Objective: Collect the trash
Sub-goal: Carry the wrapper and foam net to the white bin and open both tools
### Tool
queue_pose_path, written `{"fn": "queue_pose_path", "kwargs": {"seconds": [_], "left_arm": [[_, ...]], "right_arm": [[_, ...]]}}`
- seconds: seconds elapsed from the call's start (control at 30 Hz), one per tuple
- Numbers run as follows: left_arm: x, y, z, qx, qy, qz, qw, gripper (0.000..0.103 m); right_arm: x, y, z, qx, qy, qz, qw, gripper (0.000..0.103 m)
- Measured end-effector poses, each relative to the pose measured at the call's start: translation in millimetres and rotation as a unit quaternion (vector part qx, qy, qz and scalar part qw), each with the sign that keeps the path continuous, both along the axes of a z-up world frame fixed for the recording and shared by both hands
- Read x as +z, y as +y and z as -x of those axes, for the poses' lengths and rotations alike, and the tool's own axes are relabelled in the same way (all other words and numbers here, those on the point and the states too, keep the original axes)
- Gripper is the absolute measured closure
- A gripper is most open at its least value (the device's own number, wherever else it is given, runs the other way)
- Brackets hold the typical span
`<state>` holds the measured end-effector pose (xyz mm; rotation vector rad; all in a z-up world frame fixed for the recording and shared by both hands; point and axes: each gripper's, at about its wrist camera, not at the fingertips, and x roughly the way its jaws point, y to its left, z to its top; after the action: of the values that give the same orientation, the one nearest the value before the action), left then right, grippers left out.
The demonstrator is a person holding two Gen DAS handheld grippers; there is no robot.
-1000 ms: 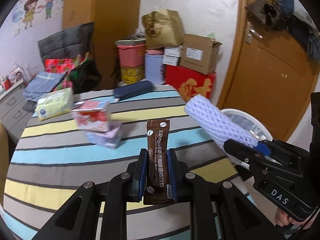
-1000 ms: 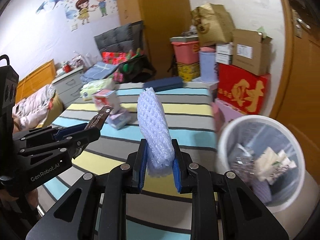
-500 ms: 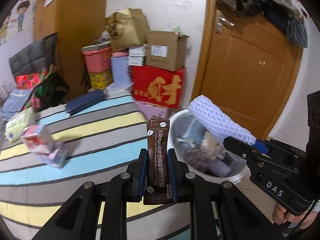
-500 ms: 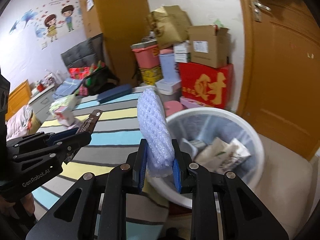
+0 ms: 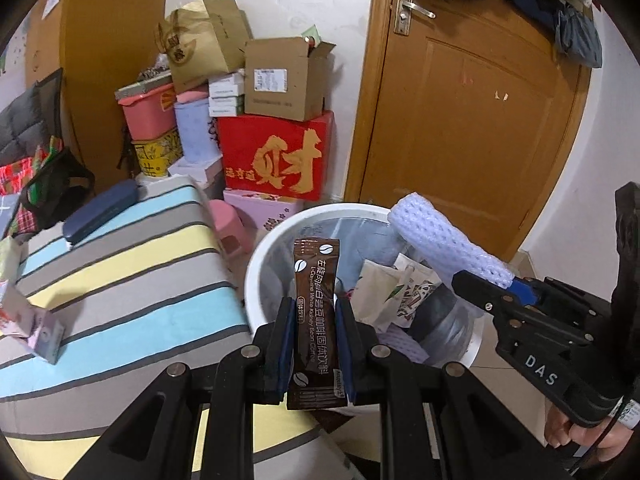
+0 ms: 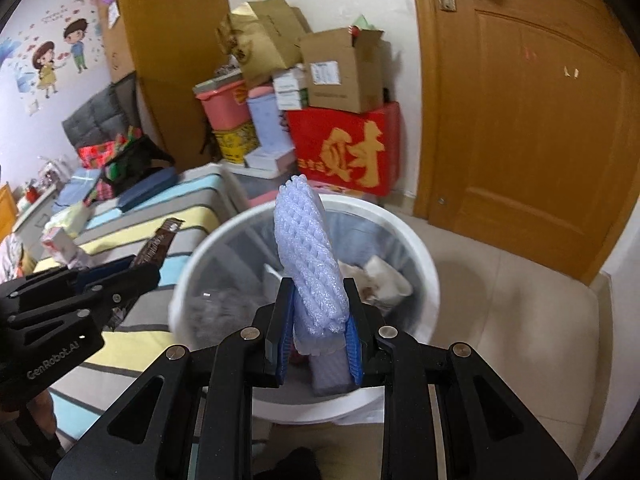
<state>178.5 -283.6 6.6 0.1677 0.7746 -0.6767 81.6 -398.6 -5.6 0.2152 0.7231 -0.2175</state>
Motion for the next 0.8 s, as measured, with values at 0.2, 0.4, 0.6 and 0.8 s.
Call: {"fn": "queue_pose_path", "kwargs": {"seconds": [0.2, 0.4, 0.6, 0.8], "left_arm": [[-6.2, -17.7, -8.8, 0.000, 0.005, -0.003, 1.0000, 0.082], [-13.7, -22.7, -16.0, -0.003, 0.016, -0.004, 0.9999, 0.073], [-13.0, -12.0, -17.1, 0.010, 0.017, 0.006, 0.9998, 0.049], [-9.1, 1.4, -16.3, 0.023, 0.012, 0.004, 0.9997, 0.049]], "right_arm": [[-7.9, -6.9, -5.2, -0.007, 0.021, 0.004, 1.000, 0.079], [-12.7, -8.0, -9.7, 0.002, 0.032, -0.001, 0.999, 0.078], [-13.7, -5.0, -8.2, 0.003, 0.034, 0.013, 0.999, 0.068], [-12.7, -2.0, -7.3, -0.001, 0.033, 0.013, 0.999, 0.067]]}}
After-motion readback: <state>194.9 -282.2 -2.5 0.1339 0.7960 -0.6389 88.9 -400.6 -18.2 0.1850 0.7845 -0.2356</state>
